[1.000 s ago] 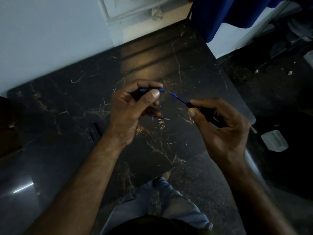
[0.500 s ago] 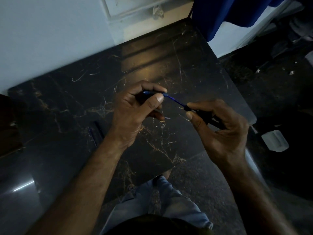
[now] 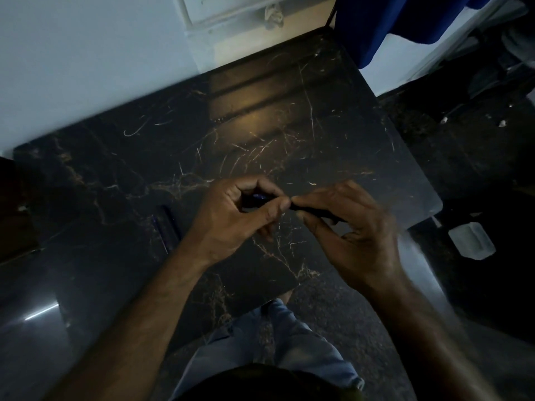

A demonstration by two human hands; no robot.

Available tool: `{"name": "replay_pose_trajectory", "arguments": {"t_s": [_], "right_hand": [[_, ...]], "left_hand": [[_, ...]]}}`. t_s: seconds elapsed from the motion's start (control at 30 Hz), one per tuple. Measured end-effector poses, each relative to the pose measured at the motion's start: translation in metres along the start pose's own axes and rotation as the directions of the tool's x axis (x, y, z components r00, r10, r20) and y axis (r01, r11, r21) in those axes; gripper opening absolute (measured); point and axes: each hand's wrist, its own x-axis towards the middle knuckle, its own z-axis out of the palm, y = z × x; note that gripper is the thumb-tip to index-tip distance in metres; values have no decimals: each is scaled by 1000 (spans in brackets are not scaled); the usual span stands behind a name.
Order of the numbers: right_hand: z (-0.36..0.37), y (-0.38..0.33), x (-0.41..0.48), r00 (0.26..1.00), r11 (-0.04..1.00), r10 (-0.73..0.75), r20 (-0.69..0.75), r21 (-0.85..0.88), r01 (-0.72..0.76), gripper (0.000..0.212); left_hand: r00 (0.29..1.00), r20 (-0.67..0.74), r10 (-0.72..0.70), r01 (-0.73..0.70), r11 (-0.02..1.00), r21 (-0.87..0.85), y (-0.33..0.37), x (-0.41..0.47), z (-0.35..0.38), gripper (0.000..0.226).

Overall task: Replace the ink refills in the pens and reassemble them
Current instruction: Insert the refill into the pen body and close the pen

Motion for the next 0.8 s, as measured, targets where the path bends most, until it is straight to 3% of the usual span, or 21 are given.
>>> {"name": "replay_pose_trajectory", "arguments": {"t_s": [0.13, 0.2, 0.3, 0.43, 0.53, 0.67, 0.8], "right_hand": [[12, -5, 1, 992, 992, 115, -55, 59, -112, 18], [15, -7, 2, 981, 978, 189, -49, 95, -184, 16], [13, -7, 3, 959, 932, 284, 21, 227, -281, 16], [10, 1, 5, 915, 796, 362, 180, 451, -403, 10], [10, 6, 7, 872, 724, 429, 236, 487, -488, 21], [8, 3, 12, 896, 691, 418, 152, 587, -422, 26], [5, -9, 30, 895, 670, 442, 64, 639, -376, 18]], "left_hand": [[969, -227, -95, 36, 967, -251, -12, -7, 26, 5], [947, -293, -130, 39, 954, -298, -15, -8, 36, 10], [948, -290, -130, 39, 953, -300, -19, -9, 41, 15], [963, -241, -123, 57, 963, -262, -22, -12, 40, 24], [946, -295, -136, 54, 961, -270, -22, -15, 42, 23], [903, -414, -114, -28, 946, -323, -12, -11, 34, 9], [928, -374, -1, -131, 936, -328, 10, -2, 19, 11]]}}
